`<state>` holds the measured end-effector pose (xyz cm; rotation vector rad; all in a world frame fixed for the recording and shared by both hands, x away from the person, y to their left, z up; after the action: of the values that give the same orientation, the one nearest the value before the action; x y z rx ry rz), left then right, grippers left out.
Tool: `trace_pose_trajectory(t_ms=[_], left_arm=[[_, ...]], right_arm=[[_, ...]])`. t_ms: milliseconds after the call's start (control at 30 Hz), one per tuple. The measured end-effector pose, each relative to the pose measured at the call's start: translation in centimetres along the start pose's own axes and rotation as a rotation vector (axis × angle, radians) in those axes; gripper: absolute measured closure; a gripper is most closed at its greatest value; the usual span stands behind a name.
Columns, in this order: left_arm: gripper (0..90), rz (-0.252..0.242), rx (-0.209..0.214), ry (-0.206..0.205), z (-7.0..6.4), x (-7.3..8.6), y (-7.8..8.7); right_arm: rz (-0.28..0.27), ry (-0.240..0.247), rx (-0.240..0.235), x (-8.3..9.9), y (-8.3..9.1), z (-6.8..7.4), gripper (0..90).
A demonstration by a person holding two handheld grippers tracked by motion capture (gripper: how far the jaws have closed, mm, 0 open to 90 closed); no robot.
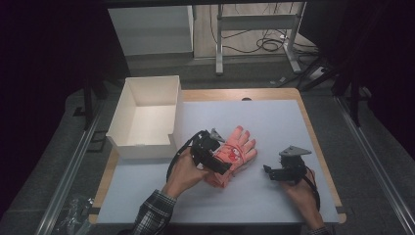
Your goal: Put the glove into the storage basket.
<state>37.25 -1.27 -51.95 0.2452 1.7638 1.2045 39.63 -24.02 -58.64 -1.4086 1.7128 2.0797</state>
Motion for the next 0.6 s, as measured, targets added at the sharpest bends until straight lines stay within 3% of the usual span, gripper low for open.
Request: trace_pose_trajectory(t_ms=[233,333,600], left_arm=[[0.0,0.057,-0.038,-0.025,-0.8,0.4,-2.3],[0.0,0.078,-0.023,-0.027,-1.0,0.9,-3.3],[0.0,0.141,-0.029,-0.025,-0.9,2.4,-5.4]], right_arm=[[0.001,-0.002,-0.001,0.0,0.0,0.0,15.5],[0.001,-0.002,-0.001,0.0,0.0,0.0,15.5],[0.001,-0.002,0.0,0.0,0.0,0.0,15.4]])
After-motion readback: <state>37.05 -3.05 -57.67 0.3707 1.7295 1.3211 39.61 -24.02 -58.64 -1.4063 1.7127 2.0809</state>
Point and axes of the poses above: each handheld gripper's, and its own axes: y roughly backward along the jaws, x roughly out of its underside, z roughly to its left, the point moved 8 cm from there along -y, roughly forward along the jaws, and after that the axes turned 3 degrees about z, right-handed, at the moved point
